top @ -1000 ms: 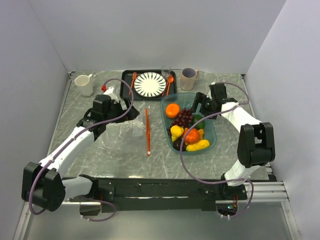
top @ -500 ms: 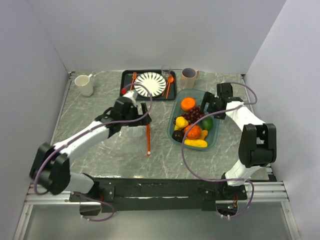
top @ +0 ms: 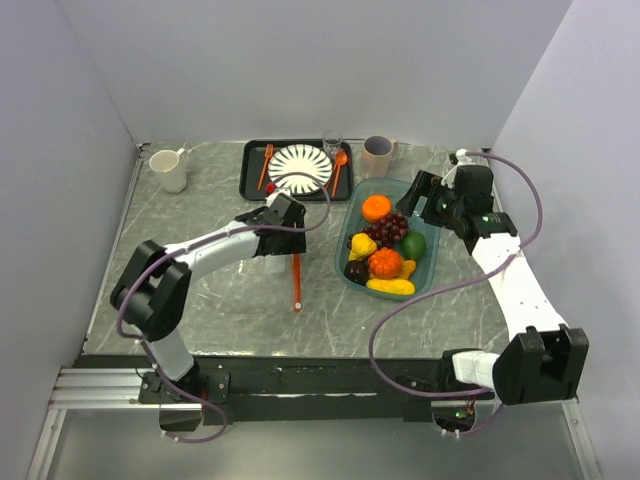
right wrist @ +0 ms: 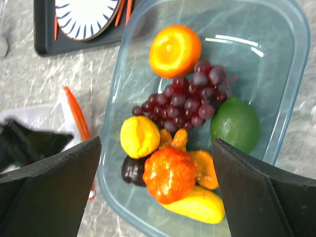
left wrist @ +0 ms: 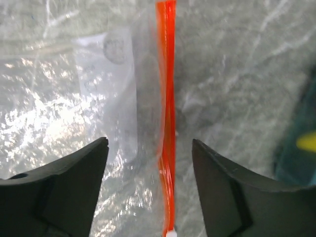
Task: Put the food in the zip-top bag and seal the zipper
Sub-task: Adjust the bin at the center of the board, then pick up the zipper food storage bag at the center of the board.
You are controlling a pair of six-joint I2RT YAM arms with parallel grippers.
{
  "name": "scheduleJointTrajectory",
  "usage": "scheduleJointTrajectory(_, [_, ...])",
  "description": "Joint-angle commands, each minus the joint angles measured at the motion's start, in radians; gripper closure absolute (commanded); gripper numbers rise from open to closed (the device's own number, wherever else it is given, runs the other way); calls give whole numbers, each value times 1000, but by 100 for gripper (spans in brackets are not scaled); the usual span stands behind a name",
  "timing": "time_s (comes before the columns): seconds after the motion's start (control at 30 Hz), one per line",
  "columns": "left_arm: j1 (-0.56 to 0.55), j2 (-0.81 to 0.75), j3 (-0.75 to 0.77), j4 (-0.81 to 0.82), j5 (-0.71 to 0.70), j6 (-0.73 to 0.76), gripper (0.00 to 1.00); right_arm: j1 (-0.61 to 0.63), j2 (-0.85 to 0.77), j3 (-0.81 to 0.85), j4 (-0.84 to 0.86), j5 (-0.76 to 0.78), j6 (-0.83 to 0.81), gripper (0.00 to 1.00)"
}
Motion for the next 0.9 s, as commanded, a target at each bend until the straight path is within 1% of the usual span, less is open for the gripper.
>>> scheduleJointTrajectory(0.0, [-16,76,95,-84,-99,-44,30,10,-55,-46,6,-66,14,0])
scheduleJointTrajectory(0.37, [-51,202,229,-174,-168,-112,42,51,-78,-58,-14,-81,24,0])
scheduleJointTrajectory(0.47, [-57,238,256,-205,-189,-130,49,57,-83,-69,-12,-81,26,0])
scheduleJointTrajectory(0.5, [-59,250,262,-222,-195,-136,54,60,-83,-72,-11,-83,26,0])
scheduleJointTrajectory(0.6, [-60,261,269,-232,-214,-152,65,63,-84,-81,-17,-84,24,0])
scheduleJointTrajectory(0.7, [-60,262,256,-226,-209,-153,64,68,-90,-86,-20,-84,23,0])
scheduleJointTrajectory(0.83, [-62,267,252,-216,-198,-153,57,76,-101,-94,-23,-90,26,0])
scheduleJointTrajectory(0.87, [-62,262,250,-213,-195,-153,49,77,-103,-94,-22,-91,24,0])
